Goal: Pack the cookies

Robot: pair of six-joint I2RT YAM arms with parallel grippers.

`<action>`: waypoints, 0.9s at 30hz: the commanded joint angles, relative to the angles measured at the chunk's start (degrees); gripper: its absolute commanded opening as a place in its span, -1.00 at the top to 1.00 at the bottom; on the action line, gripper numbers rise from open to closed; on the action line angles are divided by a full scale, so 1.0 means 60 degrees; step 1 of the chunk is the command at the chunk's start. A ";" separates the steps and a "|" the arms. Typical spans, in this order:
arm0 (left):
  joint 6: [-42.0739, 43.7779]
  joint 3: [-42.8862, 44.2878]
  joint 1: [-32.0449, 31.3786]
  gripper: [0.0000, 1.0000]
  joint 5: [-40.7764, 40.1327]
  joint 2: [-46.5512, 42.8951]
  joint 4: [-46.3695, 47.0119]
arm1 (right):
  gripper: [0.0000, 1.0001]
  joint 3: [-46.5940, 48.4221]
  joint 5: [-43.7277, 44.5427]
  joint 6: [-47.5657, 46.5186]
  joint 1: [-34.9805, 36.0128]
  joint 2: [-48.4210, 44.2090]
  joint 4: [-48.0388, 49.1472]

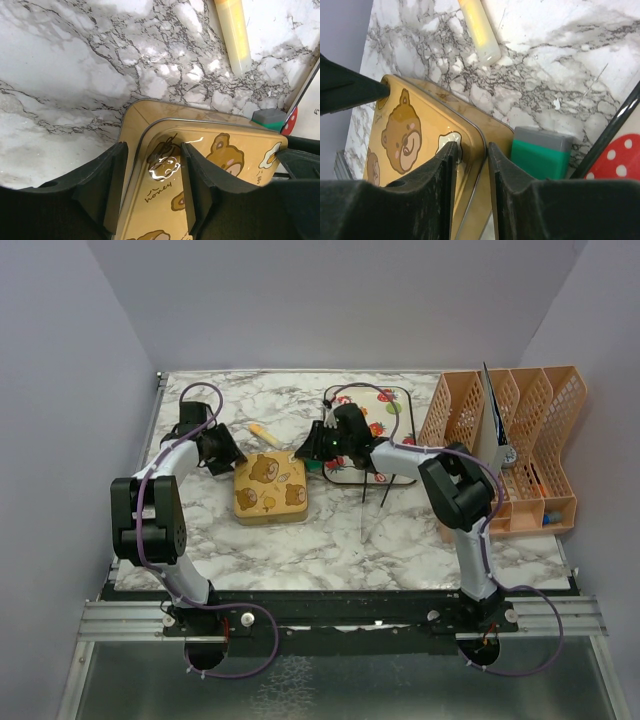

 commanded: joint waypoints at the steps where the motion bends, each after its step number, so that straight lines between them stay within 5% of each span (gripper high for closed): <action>1: 0.0463 -0.0411 0.0024 -0.04 -0.0489 0.0026 -0.0766 | 0.31 -0.0777 -0.0106 -0.0377 0.0008 -0.0719 -0.0479; 16: 0.0492 -0.0517 -0.0002 -0.07 -0.0343 -0.0200 -0.0755 | 0.04 -0.4277 -0.0805 0.0523 0.0437 -0.3283 0.0776; 27: 0.0507 -0.0571 -0.0018 -0.08 -0.0335 -0.0229 -0.0762 | 0.00 -0.4622 -0.0998 0.1034 0.1146 -0.3235 0.1319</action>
